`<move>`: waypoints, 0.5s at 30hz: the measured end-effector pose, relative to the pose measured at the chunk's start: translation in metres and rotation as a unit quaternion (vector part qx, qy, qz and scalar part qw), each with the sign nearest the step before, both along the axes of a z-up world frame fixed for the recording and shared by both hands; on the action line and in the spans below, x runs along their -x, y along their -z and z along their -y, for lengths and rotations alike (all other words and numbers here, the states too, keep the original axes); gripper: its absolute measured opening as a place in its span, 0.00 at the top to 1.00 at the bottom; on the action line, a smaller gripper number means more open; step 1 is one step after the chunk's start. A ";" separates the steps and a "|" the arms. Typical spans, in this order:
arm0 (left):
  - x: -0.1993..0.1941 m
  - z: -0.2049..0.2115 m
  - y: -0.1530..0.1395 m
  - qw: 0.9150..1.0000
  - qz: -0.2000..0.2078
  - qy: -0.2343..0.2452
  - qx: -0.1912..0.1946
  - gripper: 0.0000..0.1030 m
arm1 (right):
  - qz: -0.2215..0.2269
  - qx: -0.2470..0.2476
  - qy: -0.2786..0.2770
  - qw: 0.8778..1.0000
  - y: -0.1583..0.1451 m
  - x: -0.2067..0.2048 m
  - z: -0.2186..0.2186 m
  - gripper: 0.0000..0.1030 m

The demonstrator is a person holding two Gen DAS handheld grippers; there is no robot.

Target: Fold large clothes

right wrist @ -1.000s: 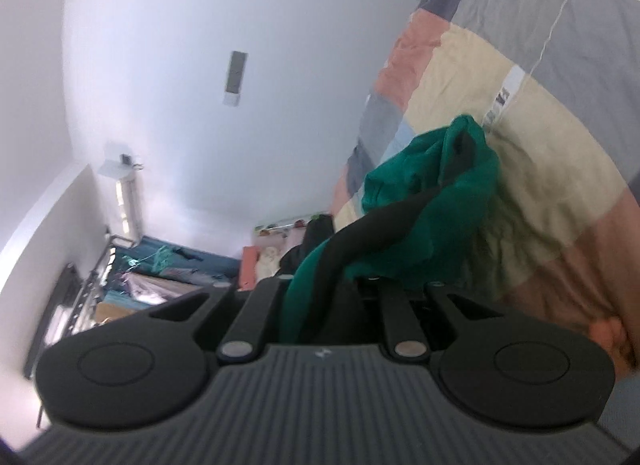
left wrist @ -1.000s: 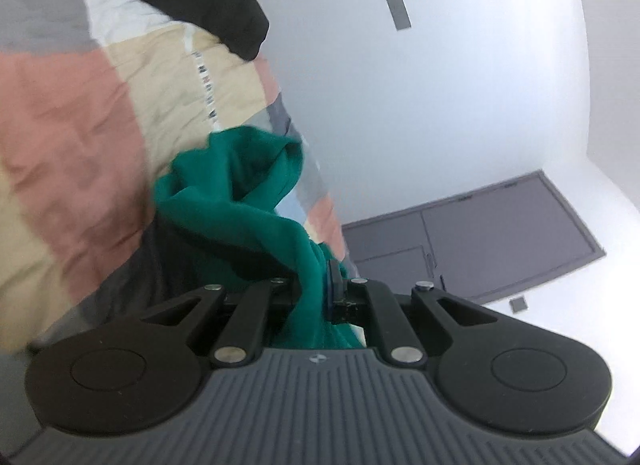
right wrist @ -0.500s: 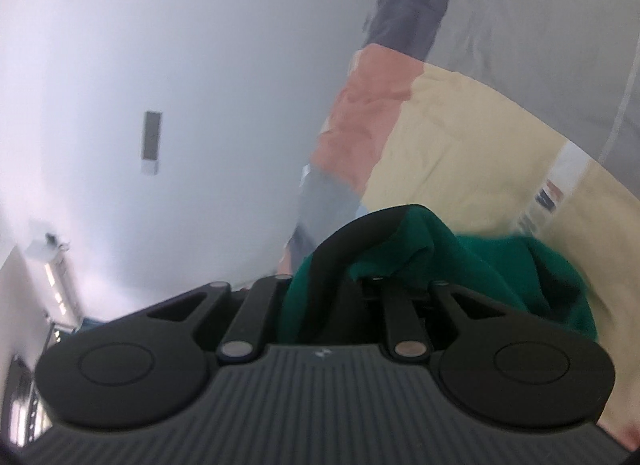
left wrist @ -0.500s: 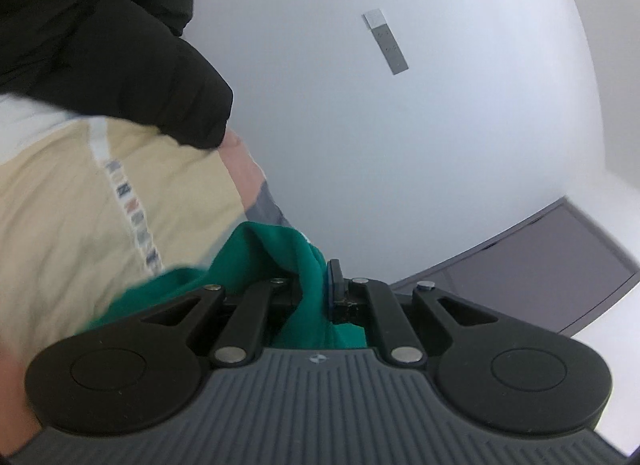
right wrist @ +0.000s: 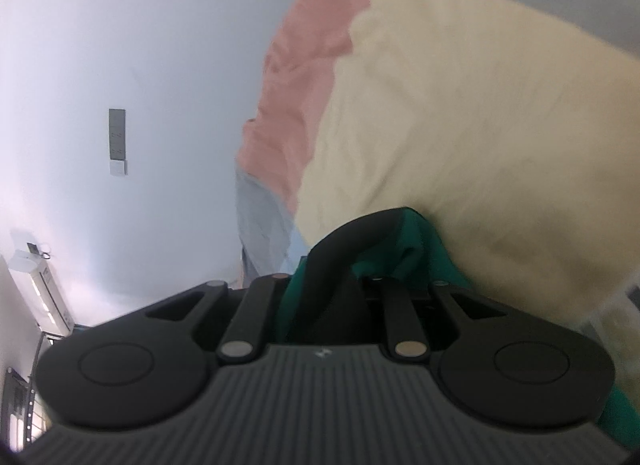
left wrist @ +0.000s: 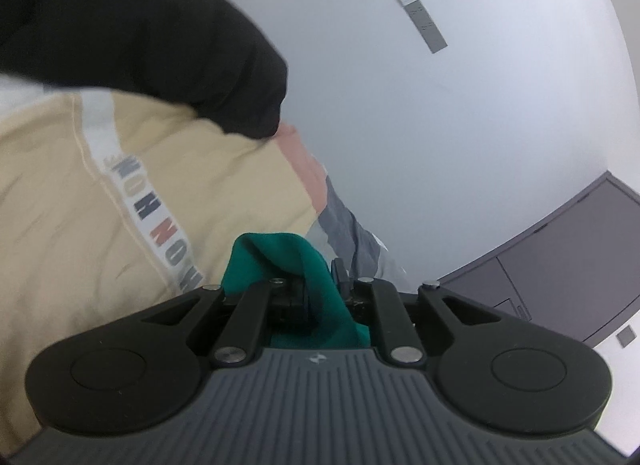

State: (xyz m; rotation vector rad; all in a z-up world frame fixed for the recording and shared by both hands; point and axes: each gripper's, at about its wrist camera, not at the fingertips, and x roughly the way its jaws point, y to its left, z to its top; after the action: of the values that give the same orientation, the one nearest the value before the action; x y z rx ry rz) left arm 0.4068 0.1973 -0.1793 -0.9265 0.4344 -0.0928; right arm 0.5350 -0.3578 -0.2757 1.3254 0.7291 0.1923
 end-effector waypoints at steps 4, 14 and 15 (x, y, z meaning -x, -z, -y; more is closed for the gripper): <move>0.000 0.000 0.000 1.000 0.002 0.005 -0.003 0.85 | 0.009 -0.001 -0.009 1.000 0.001 -0.002 0.001 0.82; 0.063 0.007 -0.055 0.997 0.051 0.003 -0.059 0.34 | 0.119 0.100 -0.029 0.987 -0.075 0.050 0.002 0.34; 0.073 0.009 -0.061 0.996 0.057 0.001 -0.069 0.34 | 0.125 0.121 -0.032 0.984 -0.085 0.060 0.001 0.34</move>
State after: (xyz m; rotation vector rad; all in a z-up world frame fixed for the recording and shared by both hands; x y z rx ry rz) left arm 0.3341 0.1883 -0.1179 -0.7813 0.3320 -0.1154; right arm 0.4753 -0.3589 -0.1910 1.0243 0.5621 0.3065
